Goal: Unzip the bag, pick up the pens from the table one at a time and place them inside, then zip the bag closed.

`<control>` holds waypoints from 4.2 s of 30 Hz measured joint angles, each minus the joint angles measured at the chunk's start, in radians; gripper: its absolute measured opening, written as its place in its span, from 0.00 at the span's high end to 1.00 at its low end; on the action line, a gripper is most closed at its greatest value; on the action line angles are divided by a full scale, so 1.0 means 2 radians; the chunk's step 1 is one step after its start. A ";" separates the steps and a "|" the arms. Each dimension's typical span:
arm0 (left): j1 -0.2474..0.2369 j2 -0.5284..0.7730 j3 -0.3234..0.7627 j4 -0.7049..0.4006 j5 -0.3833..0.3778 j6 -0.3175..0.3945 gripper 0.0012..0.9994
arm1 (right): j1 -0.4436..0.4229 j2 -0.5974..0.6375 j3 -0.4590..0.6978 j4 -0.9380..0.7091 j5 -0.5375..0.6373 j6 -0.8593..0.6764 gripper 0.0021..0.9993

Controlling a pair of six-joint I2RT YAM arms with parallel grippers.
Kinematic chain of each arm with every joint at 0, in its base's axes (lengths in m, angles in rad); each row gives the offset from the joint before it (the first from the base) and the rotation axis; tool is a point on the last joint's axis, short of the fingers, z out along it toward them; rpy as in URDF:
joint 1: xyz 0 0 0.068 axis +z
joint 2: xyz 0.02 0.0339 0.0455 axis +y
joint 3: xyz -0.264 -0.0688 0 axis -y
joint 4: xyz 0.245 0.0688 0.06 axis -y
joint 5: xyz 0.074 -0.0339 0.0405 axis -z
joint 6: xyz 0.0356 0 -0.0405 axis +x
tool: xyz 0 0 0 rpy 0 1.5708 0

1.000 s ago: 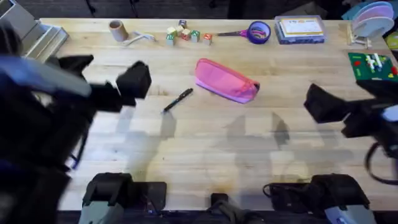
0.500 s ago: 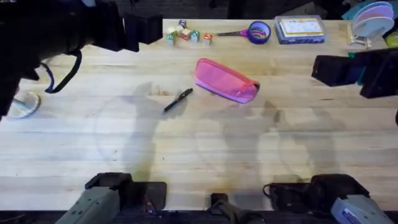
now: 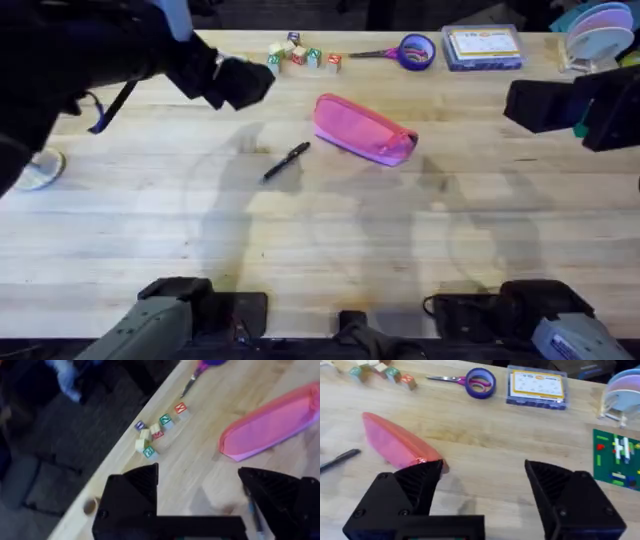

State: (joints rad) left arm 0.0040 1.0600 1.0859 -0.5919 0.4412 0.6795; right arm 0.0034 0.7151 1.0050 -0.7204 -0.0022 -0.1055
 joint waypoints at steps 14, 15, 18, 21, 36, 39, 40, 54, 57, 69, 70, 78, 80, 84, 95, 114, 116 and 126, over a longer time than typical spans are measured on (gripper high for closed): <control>0.000 0.089 0.000 0.000 0.101 0.259 0.01 | 0.000 0.000 0.000 -0.004 -0.022 0.000 0.00; 0.000 0.093 0.000 0.000 0.103 0.262 0.01 | 0.000 0.000 0.000 -0.004 -0.022 0.000 0.00; 0.000 0.104 0.000 0.000 0.109 0.270 0.01 | 0.000 0.000 0.000 -0.004 -0.022 0.000 0.00; 0.000 0.114 0.000 0.001 0.112 0.273 0.01 | 0.000 0.000 0.000 -0.004 -0.022 0.000 0.00; 0.000 0.209 0.001 0.102 0.203 0.278 0.01 | 0.000 0.000 0.000 -0.004 -0.022 0.000 0.00; 0.000 0.236 0.001 0.113 0.235 0.278 0.01 | 0.000 0.000 0.000 -0.004 -0.022 0.000 0.00; 0.000 0.244 0.001 0.116 0.245 0.278 0.01 | 0.000 0.000 0.000 -0.004 -0.022 0.000 0.00; -0.026 0.363 0.001 0.190 0.338 0.257 0.01 | 0.000 0.000 0.000 -0.004 -0.022 0.000 0.00; -0.030 0.371 0.001 0.193 0.341 0.256 0.01 | 0.000 0.000 0.000 -0.004 -0.022 0.000 0.00; -0.040 0.402 0.002 0.203 0.344 0.255 0.01 | 0.000 0.000 0.000 -0.004 -0.022 0.000 0.00; -0.041 0.404 0.002 0.204 0.344 0.254 0.01 | 0.000 0.000 0.000 -0.004 -0.022 0.000 0.00; -0.042 0.422 0.002 0.214 0.344 0.223 0.01 | 0.000 0.000 0.000 -0.004 -0.022 0.000 0.00; -0.044 0.423 0.002 0.214 0.344 0.221 0.01 | 0.000 0.000 0.000 -0.004 -0.022 0.000 0.00; -0.050 0.424 0.002 0.215 0.345 0.219 0.01 | 0.000 0.000 0.000 -0.004 -0.022 0.000 0.00; -0.060 0.425 0.002 0.215 0.344 0.215 0.37 | 0.000 0.000 0.000 -0.004 -0.022 0.000 0.00; -0.060 0.426 0.005 0.217 0.335 0.214 0.96 | 0.000 0.006 0.000 -0.011 -0.085 0.022 0.00; -0.060 0.426 0.005 0.217 0.335 0.214 0.96 | 0.000 0.016 0.000 -0.019 -0.104 0.039 0.00; -0.060 0.426 0.005 0.219 0.335 0.214 0.96 | 0.008 0.051 0.000 -0.049 -0.132 0.202 0.00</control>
State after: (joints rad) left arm -0.1158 1.9125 1.0950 -0.1535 1.1110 1.1069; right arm 0.0185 0.8173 1.0050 -0.8184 -0.2669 0.2991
